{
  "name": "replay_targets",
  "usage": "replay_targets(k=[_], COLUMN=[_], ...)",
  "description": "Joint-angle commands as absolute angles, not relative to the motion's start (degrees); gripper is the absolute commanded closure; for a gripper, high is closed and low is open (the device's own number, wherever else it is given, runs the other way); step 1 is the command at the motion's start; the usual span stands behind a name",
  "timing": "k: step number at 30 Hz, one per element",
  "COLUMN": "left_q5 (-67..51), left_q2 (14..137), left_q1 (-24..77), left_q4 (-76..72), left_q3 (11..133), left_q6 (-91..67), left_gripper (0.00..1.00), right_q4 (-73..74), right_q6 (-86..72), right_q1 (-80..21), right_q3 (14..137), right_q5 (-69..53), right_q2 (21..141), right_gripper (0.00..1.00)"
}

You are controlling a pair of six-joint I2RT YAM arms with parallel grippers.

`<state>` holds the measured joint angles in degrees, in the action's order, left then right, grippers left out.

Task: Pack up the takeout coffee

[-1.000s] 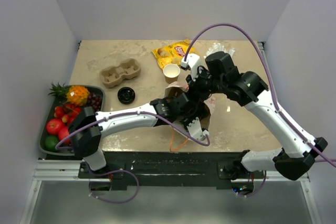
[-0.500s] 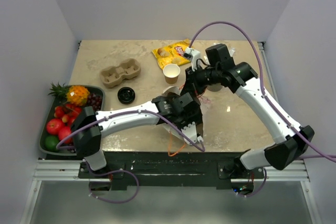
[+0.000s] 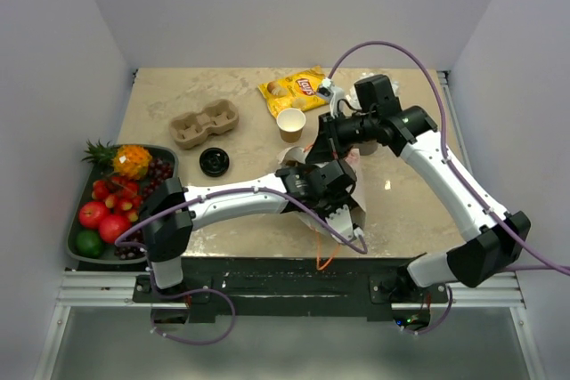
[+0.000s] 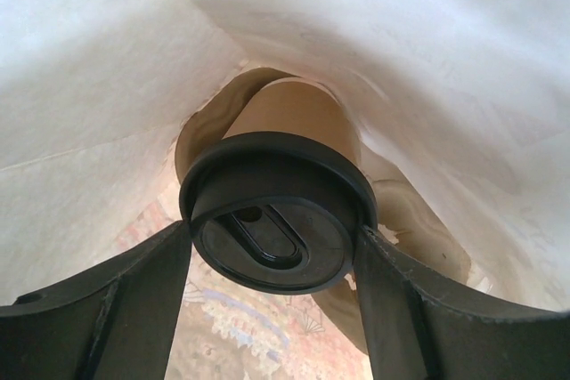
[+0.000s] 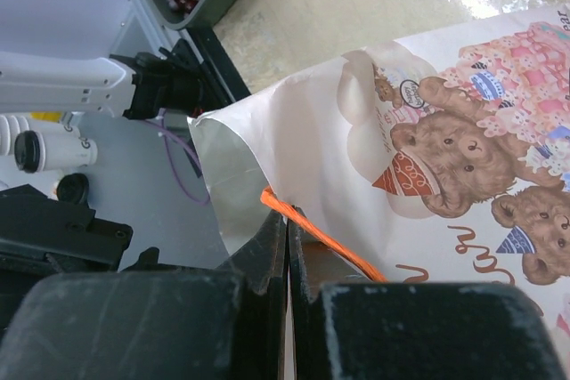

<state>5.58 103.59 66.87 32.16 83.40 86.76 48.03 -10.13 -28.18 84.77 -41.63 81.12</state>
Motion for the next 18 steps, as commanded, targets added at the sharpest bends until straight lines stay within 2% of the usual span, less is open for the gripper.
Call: replay_targets(k=[1,10,18], left_q5=[5.5,5.5,3.0], left_q2=[101.9,99.7,95.3], left_q1=[66.1,65.9,65.5], left_q4=[28.6,28.9,24.7], left_q3=[88.5,89.3,83.5], left_q6=[82.2,79.0,68.1], left_gripper=[1.00,1.00,1.00], right_q4=[45.3,44.2,44.1], right_q6=[-12.1,-11.1,-3.8], right_q1=[-27.3,-27.2,-27.3], right_q3=[85.5,84.2,80.9], right_q5=[-45.9,-43.8,-29.3], right_q2=[79.4,79.5,75.9], right_gripper=[1.00,1.00,1.00])
